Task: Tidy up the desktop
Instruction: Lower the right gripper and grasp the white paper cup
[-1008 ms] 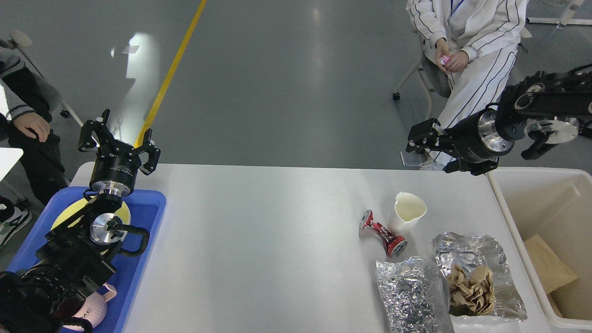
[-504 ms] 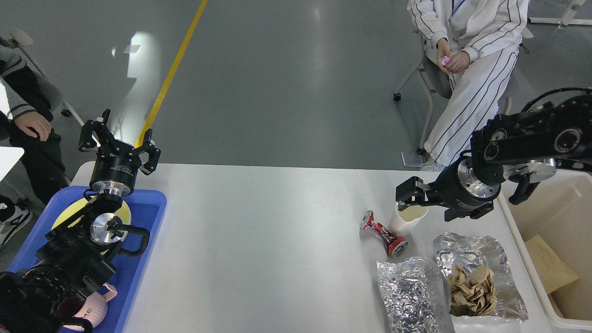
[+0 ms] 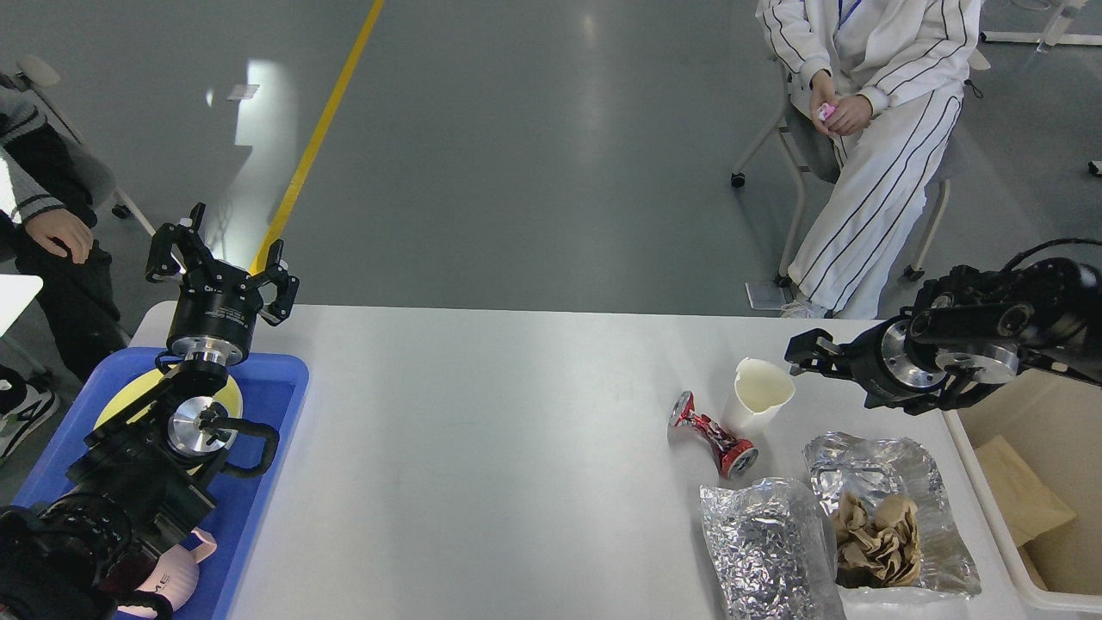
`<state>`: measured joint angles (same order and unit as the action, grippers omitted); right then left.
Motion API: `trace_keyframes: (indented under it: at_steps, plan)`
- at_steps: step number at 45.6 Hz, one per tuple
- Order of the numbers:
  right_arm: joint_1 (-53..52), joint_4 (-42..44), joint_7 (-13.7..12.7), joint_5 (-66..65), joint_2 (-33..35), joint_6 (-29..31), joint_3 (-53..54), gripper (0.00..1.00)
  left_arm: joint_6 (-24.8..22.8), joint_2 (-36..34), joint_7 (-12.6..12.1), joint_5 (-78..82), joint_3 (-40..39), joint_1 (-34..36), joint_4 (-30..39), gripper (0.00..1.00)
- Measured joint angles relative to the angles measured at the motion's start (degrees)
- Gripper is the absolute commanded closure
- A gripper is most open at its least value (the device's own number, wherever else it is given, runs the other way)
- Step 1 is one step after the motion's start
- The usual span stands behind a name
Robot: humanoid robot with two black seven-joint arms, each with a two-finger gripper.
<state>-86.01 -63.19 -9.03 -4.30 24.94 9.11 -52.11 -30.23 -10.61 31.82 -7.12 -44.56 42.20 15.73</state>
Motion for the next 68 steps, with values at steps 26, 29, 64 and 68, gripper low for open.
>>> trace_keyframes:
  at_steps: [26, 29, 64, 68]
  plan:
    - [10.3, 10.1, 0.0, 0.2, -5.8, -0.3, 5.0, 0.00, 0.0, 0.0, 0.0, 0.0, 0.0, 0.0, 0.0, 0.03]
    - [10.8, 11.4, 0.0, 0.2, -6.3, -0.3, 5.1, 0.00, 0.0, 0.0, 0.0, 0.0, 0.0, 0.0, 0.0, 0.03]
    - [14.8, 15.7, 0.6, 3.6, -9.4, -0.1, 4.6, 1.00, 0.0, 0.0, 0.0, 0.0, 0.0, 0.0, 0.0, 0.03]
    - [14.8, 15.7, 0.6, 3.5, -9.4, 0.0, 4.5, 1.00, 0.0, 0.0, 0.0, 0.0, 0.0, 0.0, 0.0, 0.03]
